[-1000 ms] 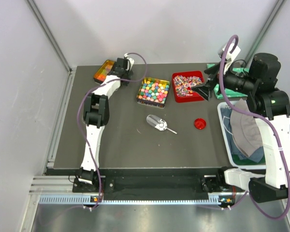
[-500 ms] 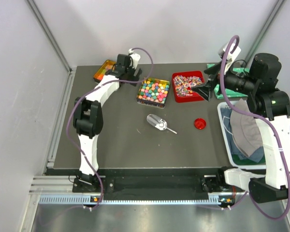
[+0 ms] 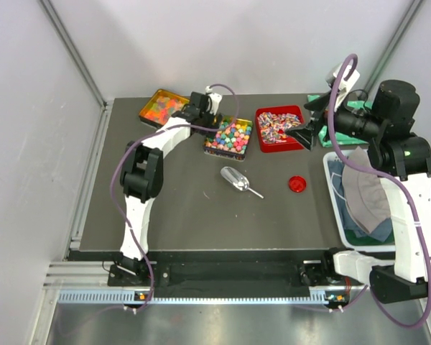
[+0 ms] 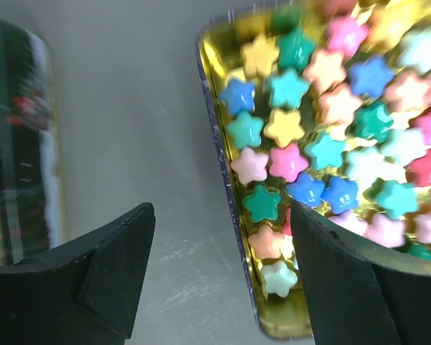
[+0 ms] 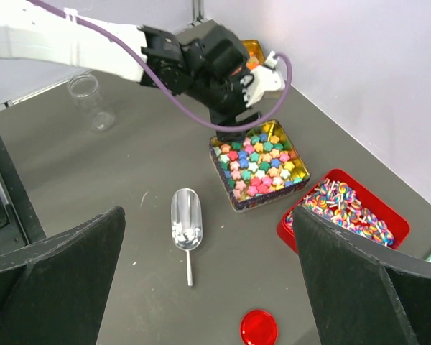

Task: Pack the candies
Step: Move the storage box to the center of the board, then pick up the packing bottle from the center of the board.

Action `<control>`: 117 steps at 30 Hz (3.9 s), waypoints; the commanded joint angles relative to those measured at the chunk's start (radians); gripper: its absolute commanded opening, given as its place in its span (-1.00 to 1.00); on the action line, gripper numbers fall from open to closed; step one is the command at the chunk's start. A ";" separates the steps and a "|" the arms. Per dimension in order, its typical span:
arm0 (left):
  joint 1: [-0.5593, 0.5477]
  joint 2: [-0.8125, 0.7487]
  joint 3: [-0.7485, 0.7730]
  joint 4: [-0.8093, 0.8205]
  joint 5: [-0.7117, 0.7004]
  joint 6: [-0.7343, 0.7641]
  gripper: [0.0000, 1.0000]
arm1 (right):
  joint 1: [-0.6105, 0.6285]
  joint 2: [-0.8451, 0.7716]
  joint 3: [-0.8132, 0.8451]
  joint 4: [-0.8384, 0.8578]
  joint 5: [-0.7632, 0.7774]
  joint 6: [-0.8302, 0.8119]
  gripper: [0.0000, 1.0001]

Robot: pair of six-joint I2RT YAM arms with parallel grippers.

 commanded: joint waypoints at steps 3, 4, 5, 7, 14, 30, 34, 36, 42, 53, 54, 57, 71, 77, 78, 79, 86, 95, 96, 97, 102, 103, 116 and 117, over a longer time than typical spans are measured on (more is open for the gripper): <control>-0.007 0.032 0.029 0.002 -0.004 -0.029 0.44 | -0.019 -0.032 -0.003 0.036 -0.035 0.007 0.98; -0.007 0.033 0.028 0.002 -0.004 -0.031 0.30 | -0.018 -0.034 -0.004 0.038 -0.036 0.008 0.97; -0.006 0.033 0.028 -0.001 -0.004 -0.031 0.24 | -0.019 -0.034 -0.005 0.038 -0.038 0.008 0.98; -0.007 0.030 0.015 0.000 -0.010 -0.031 0.08 | -0.022 -0.034 -0.009 0.041 -0.039 0.010 0.98; -0.006 -0.017 -0.049 -0.021 -0.045 -0.025 -0.19 | -0.022 -0.031 -0.008 0.044 -0.048 0.017 0.97; 0.016 -0.208 -0.310 -0.049 -0.179 0.023 -0.43 | -0.024 -0.038 -0.018 0.051 -0.065 0.025 0.98; 0.056 -0.243 -0.348 -0.044 -0.167 0.037 -0.42 | -0.024 -0.040 -0.017 0.053 -0.067 0.028 0.97; 0.079 -0.264 -0.371 -0.040 -0.164 0.050 -0.42 | -0.022 -0.040 -0.017 0.053 -0.068 0.028 0.98; 0.142 -0.306 -0.417 -0.038 -0.155 0.084 -0.42 | -0.024 -0.041 -0.020 0.058 -0.068 0.030 0.98; 0.152 -0.445 -0.440 -0.090 0.106 0.121 0.25 | -0.022 -0.038 -0.021 0.064 -0.071 0.036 0.97; 0.152 -0.459 -0.437 -0.095 0.112 0.122 0.29 | -0.022 -0.038 -0.023 0.062 -0.071 0.034 0.98; 0.152 -0.516 -0.401 -0.155 0.120 0.119 0.34 | -0.024 -0.038 -0.024 0.065 -0.074 0.036 0.97; 0.309 -0.872 -0.451 -0.589 0.059 0.227 0.30 | -0.024 -0.037 -0.026 0.081 -0.108 0.057 0.98; 0.353 -0.970 -0.554 -0.620 0.065 0.268 0.26 | -0.022 -0.032 -0.028 0.096 -0.125 0.077 0.98; 0.356 -0.973 -0.575 -0.621 0.059 0.268 0.27 | -0.022 -0.032 -0.028 0.096 -0.125 0.077 0.97; 0.365 -0.976 -0.584 -0.626 0.054 0.270 0.31 | -0.024 -0.032 -0.029 0.096 -0.125 0.077 0.97; 0.454 -0.953 -0.638 -0.591 0.068 0.299 0.53 | -0.022 -0.049 -0.046 0.090 -0.113 0.066 0.98; 0.502 -0.901 -0.681 -0.548 0.114 0.320 0.80 | -0.024 -0.044 -0.046 0.091 -0.114 0.066 0.98; 0.502 -0.890 -0.684 -0.546 0.119 0.320 0.81 | -0.022 -0.043 -0.044 0.091 -0.116 0.066 0.98; 0.502 -0.887 -0.692 -0.538 0.123 0.316 0.81 | -0.024 -0.043 -0.044 0.091 -0.116 0.066 0.98; 0.504 -0.872 -0.716 -0.488 0.125 0.307 0.81 | -0.024 -0.046 -0.047 0.090 -0.116 0.066 0.98; 0.505 -0.869 -0.716 -0.483 0.125 0.304 0.81 | -0.024 -0.046 -0.050 0.088 -0.114 0.065 0.98; 0.505 -0.797 -0.707 -0.432 0.134 0.294 0.79 | -0.022 -0.041 -0.051 0.088 -0.113 0.066 0.98; 0.505 -0.797 -0.710 -0.431 0.134 0.294 0.77 | -0.022 -0.040 -0.051 0.088 -0.113 0.066 0.97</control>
